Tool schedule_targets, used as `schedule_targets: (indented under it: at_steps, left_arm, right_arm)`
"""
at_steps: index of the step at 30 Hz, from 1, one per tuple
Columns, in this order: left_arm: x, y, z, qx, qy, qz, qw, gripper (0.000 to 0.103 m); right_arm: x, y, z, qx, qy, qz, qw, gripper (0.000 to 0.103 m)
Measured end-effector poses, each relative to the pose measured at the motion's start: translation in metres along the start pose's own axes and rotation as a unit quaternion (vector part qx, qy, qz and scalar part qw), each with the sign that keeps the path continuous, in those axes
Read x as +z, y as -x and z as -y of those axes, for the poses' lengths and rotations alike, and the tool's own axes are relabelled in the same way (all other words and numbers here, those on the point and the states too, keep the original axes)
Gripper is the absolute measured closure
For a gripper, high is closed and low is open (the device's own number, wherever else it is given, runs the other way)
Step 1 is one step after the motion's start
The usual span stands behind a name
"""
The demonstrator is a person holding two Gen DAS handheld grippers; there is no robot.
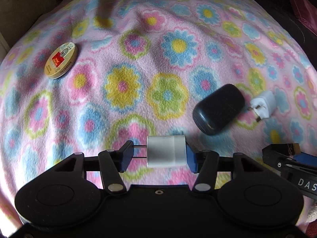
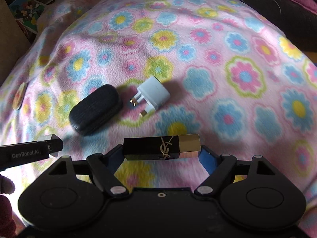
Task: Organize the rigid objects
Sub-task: 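Lift the white plug and black-gold lipstick and carry both toward the basket, then lower the plug and lipstick into the basket and open both tools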
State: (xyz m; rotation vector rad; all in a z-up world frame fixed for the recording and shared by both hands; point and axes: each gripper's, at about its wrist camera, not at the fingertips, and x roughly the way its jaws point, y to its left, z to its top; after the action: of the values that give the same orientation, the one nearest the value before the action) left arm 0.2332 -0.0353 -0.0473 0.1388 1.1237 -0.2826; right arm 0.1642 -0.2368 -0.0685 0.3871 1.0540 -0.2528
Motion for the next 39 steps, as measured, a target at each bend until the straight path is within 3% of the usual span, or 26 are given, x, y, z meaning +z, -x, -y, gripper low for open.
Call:
schedule_targets:
  at_steps: [19,30,39]
  left_arm:
    - [-0.105,0.105,0.028,-0.019,0.019,0.014,0.9995,0.050]
    - [-0.156,0.127,0.040,-0.005,0.025,0.006,0.9997,0.050]
    - [-0.189,0.128,0.041,0.001,0.045,-0.024,0.9987,0.050]
  right_arm:
    - [-0.109,0.115,0.012,0.038,0.035,0.001,0.999,0.021]
    - [-0.163,0.143,0.021,0.029,0.056,-0.023,0.998,0.021]
    - [-0.184,0.158,0.022,0.017,0.069,-0.045,0.996,0.021]
